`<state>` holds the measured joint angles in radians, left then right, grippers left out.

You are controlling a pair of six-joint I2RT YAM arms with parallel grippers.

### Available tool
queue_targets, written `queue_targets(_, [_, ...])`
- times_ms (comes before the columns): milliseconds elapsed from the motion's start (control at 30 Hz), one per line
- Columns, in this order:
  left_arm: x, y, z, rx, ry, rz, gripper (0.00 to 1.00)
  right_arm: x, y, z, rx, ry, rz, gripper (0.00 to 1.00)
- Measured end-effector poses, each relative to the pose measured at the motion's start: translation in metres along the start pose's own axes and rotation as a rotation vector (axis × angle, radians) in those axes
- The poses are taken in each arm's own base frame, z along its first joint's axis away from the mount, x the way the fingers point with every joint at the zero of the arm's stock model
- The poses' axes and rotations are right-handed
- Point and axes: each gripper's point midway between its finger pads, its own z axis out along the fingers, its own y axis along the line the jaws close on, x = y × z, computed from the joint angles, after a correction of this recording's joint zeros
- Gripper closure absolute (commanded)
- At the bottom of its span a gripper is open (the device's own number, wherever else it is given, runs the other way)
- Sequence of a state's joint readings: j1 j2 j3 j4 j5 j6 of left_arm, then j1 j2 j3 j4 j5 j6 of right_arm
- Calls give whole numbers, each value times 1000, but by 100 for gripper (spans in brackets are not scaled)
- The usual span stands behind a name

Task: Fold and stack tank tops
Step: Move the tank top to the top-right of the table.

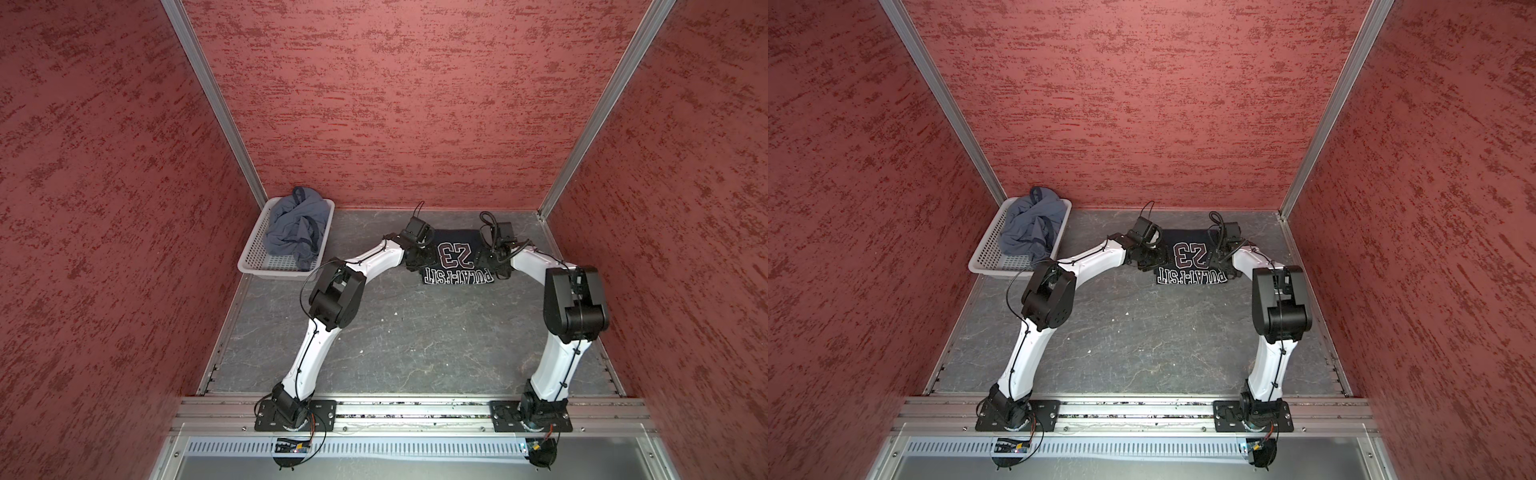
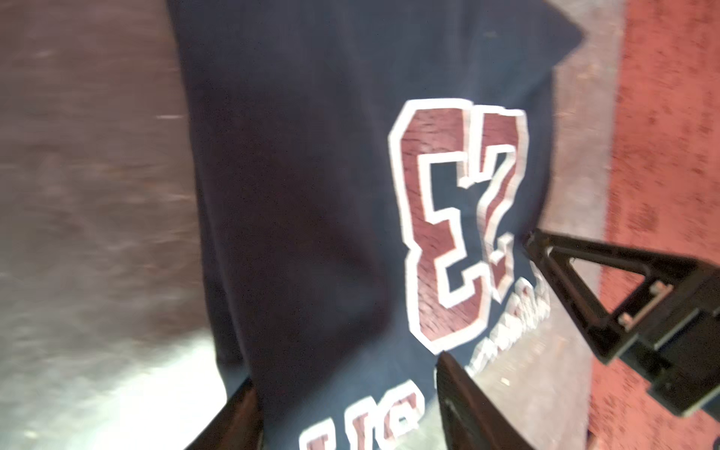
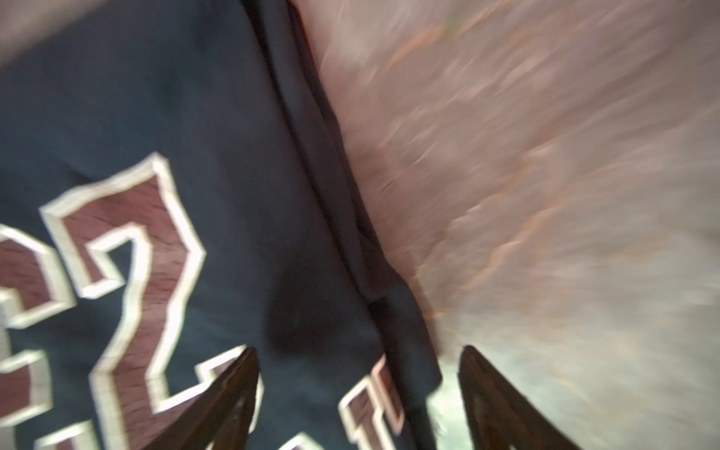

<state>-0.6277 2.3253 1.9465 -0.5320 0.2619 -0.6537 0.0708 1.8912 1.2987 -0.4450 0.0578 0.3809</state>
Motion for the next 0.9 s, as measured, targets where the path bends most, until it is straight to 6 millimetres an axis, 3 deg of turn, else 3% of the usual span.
queue_targets(100, [-8,-4,-19,1,-28,0,19,-13,15,-28,-41,-56,-14,8])
queue_targets(233, [-8,17,-69,-44,-81,-26,14,-9,47,-49,-97,-82,-67,1])
queue_targets(333, [-3,38,-114,-71,-145,-39,11,13,72,-43,-120,-46,-126,1])
queue_targets(467, [11,71,-157,-100,-229,-52,8,45,92,-15,-107,45,-190,1])
queue_targets(633, [44,117,-173,-145,-249,-89,7,57,88,16,-52,111,-216,2])
queue_targets(800, [61,155,-185,-188,-266,-142,7,42,78,31,-13,108,-212,3])
queue_targets(900, [62,172,-205,-194,-311,-186,6,28,57,36,10,99,-177,3])
